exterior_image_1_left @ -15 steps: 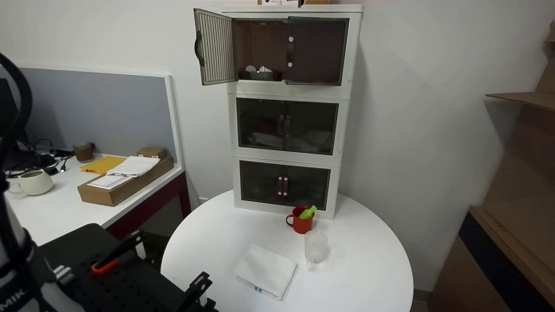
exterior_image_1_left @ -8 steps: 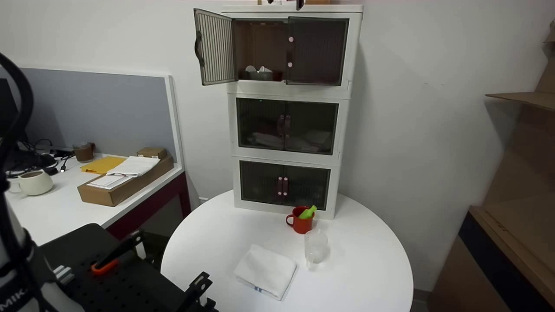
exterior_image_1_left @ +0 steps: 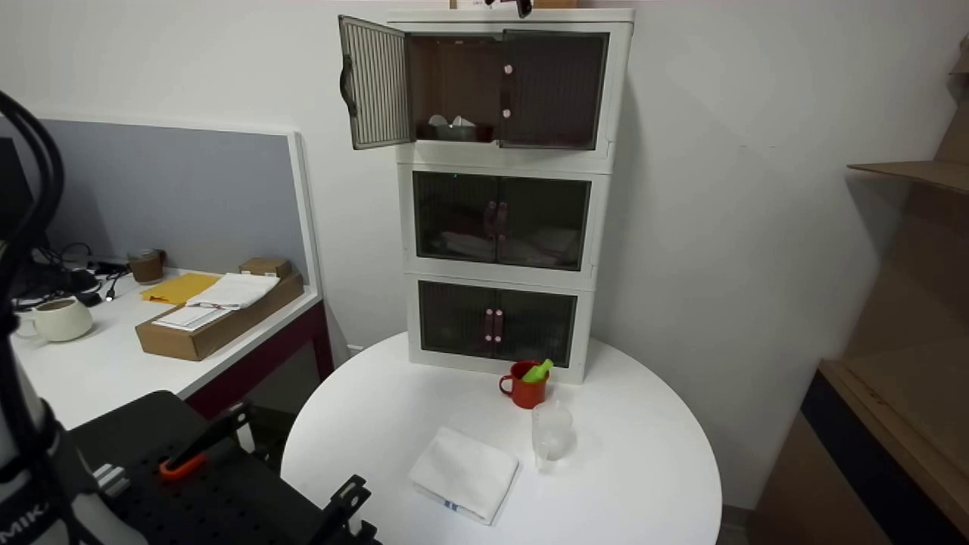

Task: Open the two doors of the topmost shelf

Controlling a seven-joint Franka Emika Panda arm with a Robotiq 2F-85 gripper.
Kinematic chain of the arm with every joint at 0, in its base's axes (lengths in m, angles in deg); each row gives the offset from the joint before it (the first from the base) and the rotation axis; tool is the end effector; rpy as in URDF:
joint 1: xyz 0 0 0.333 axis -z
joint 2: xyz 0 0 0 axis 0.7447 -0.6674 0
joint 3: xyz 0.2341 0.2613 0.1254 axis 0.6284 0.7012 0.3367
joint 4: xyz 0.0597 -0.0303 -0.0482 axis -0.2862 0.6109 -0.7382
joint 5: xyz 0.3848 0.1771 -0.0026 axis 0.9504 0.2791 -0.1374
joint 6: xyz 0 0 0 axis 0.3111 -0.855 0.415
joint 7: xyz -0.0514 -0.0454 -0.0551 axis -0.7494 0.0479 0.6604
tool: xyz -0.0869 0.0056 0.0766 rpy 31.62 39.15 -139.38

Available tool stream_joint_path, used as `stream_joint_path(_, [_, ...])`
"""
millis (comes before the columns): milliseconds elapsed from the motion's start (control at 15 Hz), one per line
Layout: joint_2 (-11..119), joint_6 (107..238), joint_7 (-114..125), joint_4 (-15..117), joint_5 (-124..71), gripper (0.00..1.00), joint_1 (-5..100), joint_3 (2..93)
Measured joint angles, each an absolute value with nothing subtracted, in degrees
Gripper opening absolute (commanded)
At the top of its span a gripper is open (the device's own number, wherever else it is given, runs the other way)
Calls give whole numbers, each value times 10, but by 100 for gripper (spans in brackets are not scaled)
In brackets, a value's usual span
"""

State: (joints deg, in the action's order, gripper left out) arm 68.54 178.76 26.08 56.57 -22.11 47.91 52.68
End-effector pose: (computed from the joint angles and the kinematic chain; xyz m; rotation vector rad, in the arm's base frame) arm 0.6598 0.0147 0.6815 -2.7215 0.5970 -1.0031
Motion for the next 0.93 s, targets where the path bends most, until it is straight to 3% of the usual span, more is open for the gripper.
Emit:
stream_joint_path(400, [629, 1717, 473, 469, -330, 100, 478, 513])
stream_joint_path(933, [517, 1644, 484, 314, -223, 100, 478, 513])
